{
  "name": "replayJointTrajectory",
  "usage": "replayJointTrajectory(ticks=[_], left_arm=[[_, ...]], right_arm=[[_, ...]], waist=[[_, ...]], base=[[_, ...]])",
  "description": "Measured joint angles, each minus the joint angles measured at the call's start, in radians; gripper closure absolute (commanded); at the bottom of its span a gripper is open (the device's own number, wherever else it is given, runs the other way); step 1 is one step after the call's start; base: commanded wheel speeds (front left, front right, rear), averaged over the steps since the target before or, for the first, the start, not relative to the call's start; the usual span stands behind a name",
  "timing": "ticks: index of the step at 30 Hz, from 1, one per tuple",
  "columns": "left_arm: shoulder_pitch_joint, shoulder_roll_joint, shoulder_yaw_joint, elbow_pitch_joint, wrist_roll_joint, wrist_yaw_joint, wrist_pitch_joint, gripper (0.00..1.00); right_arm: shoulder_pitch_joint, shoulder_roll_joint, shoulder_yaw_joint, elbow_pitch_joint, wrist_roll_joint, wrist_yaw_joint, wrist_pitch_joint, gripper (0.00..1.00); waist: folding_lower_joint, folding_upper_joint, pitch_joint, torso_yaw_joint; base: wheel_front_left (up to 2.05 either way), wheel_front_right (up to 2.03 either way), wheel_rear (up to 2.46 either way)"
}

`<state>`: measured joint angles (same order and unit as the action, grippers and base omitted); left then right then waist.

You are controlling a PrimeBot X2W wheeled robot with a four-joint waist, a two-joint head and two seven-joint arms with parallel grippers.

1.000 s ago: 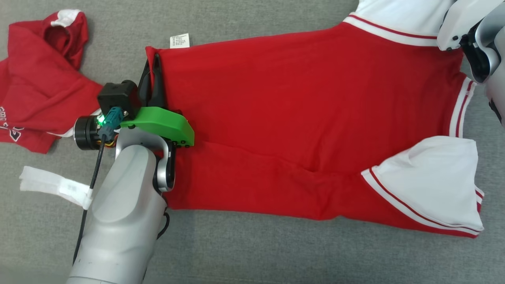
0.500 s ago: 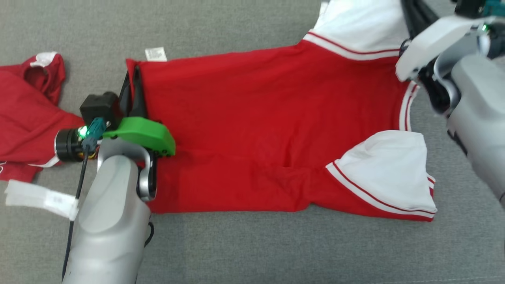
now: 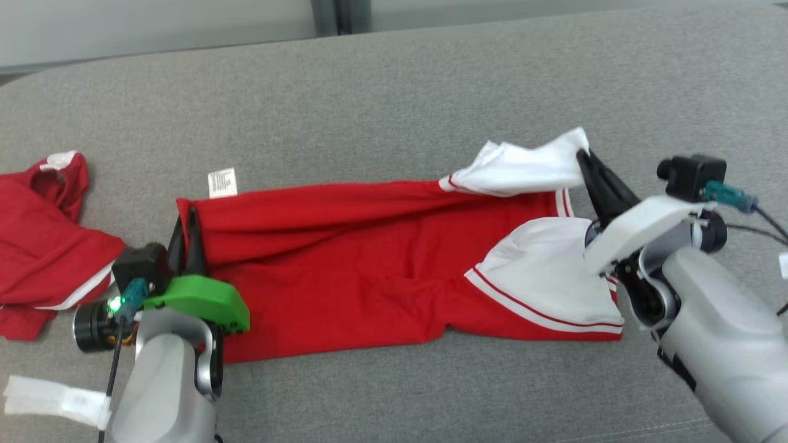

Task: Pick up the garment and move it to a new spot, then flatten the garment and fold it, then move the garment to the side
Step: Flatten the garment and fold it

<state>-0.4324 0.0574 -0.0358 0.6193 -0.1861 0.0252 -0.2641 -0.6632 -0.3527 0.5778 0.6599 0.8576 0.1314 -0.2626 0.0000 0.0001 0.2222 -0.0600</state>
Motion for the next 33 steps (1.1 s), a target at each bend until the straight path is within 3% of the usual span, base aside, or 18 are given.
replayJointTrajectory(ticks=[10,11,12,14,15,18,19,20,28,33], left_arm=[[0.173,-0.008,0.039,-0.035,0.001,-0.013,0.0,1.0],[0.183,-0.008,0.039,-0.034,-0.001,-0.013,0.0,0.93],[0.195,-0.008,0.035,-0.031,-0.012,-0.013,0.0,0.64],[0.208,-0.008,0.023,-0.03,-0.031,-0.011,0.0,0.31],[0.212,-0.009,0.019,-0.03,-0.047,-0.006,0.0,0.0],[0.223,-0.009,0.008,-0.033,-0.067,0.016,0.0,0.0],[0.227,-0.009,0.007,-0.041,-0.07,0.026,0.0,0.0],[0.23,-0.01,0.008,-0.056,-0.072,0.035,0.0,0.0],[0.294,-0.009,0.013,-0.164,-0.085,0.087,0.0,0.0],[0.315,-0.009,-0.007,-0.193,-0.085,0.099,0.0,0.0]], right_arm=[[0.181,0.059,-0.082,-0.049,-0.01,0.0,0.0,1.0],[0.192,0.063,-0.085,-0.048,-0.011,0.0,0.0,1.0],[0.203,0.066,-0.087,-0.045,-0.016,0.0,0.0,1.0],[0.218,0.073,-0.094,-0.037,-0.023,0.0,0.0,1.0],[0.226,0.078,-0.098,-0.03,-0.024,0.0,0.0,1.0],[0.244,0.092,-0.106,-0.001,-0.03,0.0,0.0,1.0],[0.248,0.095,-0.113,0.007,-0.03,0.0,0.0,0.76],[0.25,0.1,-0.121,0.009,-0.03,0.0,0.0,0.0],[0.273,0.122,-0.199,-0.003,-0.087,0.0,0.0,0.0],[0.275,0.133,-0.222,0.059,-0.129,0.0,0.0,0.0]], waist=[[0.0,0.0,-0.08,-0.032],[0.0,0.0,-0.084,-0.032],[0.0,0.0,-0.089,-0.033],[0.0,0.0,-0.094,-0.033],[0.0,0.0,-0.095,-0.031],[0.0,0.0,-0.094,-0.028],[0.0,0.0,-0.093,-0.026],[0.0,0.0,-0.093,-0.024],[0.0,0.0,-0.091,-0.01],[0.0,0.0,-0.086,0.009]], base=[[0.0,0.0,0.0],[0.0,0.0,0.0],[0.0,0.0,0.0],[0.0,0.0,0.0],[0.0,0.0,0.0],[0.0,0.0,0.0],[0.0,0.0,0.0],[0.0,0.0,0.0],[0.0,0.0,0.0],[0.0,0.0,0.0]])
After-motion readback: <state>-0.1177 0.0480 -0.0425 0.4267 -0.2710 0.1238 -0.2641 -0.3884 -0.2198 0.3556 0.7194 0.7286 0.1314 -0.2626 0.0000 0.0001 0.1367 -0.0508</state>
